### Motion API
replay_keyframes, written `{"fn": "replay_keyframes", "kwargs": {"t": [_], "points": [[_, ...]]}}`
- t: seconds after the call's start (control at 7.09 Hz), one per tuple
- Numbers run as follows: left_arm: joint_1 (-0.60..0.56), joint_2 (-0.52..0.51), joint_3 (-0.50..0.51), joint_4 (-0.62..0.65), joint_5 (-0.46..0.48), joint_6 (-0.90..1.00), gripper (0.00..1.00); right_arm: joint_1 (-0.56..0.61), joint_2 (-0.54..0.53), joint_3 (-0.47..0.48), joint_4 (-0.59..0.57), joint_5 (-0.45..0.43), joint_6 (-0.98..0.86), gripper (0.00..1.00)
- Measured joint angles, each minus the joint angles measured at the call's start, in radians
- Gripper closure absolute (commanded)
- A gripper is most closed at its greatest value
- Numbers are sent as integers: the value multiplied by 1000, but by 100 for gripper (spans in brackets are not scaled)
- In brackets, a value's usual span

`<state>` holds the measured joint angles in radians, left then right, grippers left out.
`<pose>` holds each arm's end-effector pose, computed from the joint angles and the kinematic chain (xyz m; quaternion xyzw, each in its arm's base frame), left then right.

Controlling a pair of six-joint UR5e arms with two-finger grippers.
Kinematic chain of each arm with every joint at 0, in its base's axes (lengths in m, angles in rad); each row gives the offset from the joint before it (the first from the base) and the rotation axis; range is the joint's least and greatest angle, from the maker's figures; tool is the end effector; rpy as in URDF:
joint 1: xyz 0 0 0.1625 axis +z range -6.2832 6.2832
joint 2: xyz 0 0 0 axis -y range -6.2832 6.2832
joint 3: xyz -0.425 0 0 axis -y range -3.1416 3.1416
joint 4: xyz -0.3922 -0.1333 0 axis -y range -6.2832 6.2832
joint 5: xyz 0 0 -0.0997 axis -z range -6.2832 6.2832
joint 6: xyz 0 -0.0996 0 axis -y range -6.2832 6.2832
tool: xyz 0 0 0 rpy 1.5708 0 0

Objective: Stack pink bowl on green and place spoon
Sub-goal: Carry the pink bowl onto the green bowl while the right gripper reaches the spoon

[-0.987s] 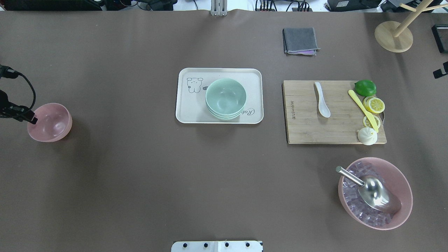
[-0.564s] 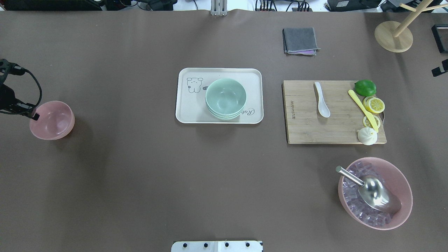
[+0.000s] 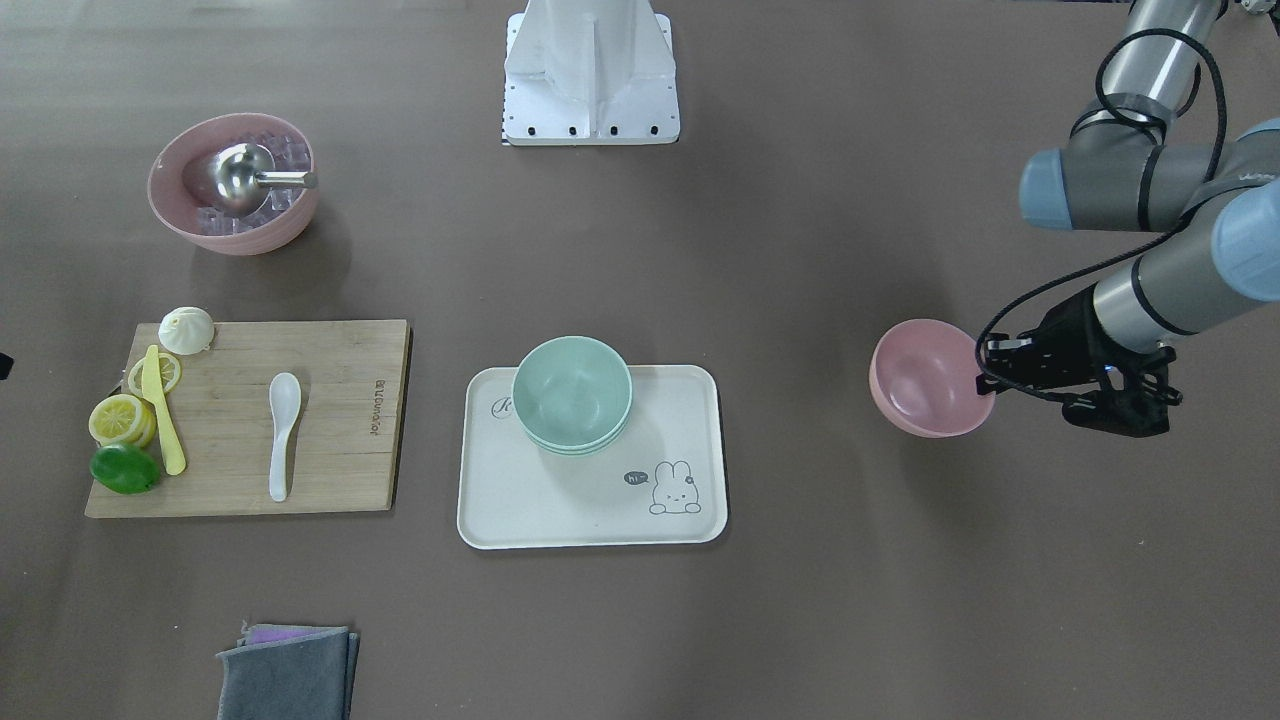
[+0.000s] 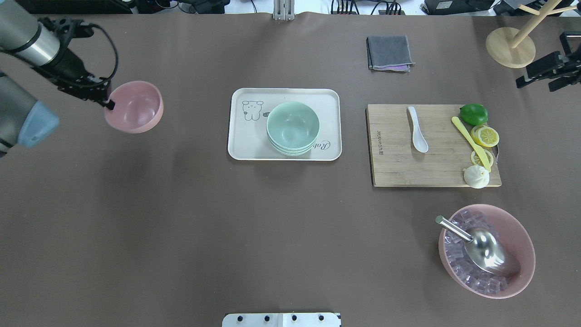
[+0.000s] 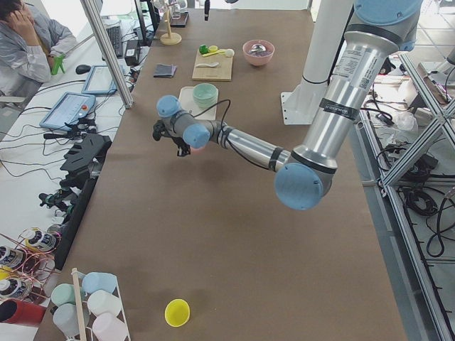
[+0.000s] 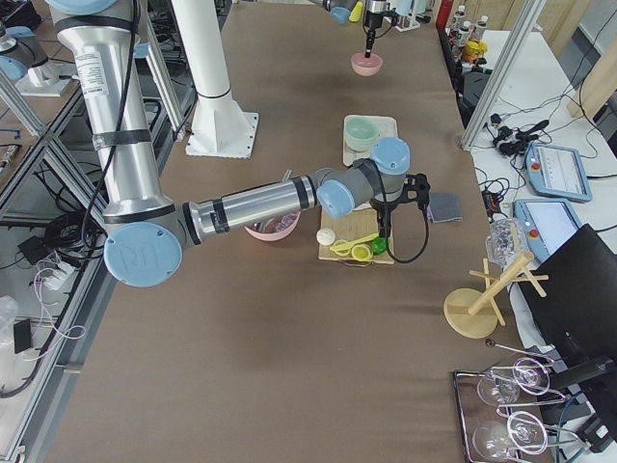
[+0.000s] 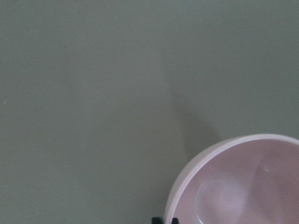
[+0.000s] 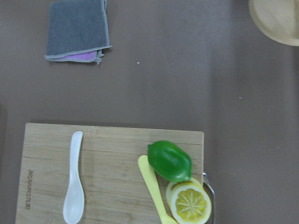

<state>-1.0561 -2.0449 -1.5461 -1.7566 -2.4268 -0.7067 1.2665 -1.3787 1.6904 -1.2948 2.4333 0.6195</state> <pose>0.2774 -0.6085 0.3636 0.0067 0.4860 0.0462 0.8727 -0.1168 -0.5643 0.4580 0.0572 -0.4754 0.0169 0.8777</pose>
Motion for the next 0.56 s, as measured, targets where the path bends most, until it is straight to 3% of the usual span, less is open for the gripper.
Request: {"fn": "replay_keyframes", "kwargs": {"t": [0.28,0.56], "points": [[111,-198,-9,51,43,-244,100,-146,65,-3,0,-101,161,1],[225,-339,45,49,167,-341,100,-254,115,-40,-1,-197,219,1]]}}
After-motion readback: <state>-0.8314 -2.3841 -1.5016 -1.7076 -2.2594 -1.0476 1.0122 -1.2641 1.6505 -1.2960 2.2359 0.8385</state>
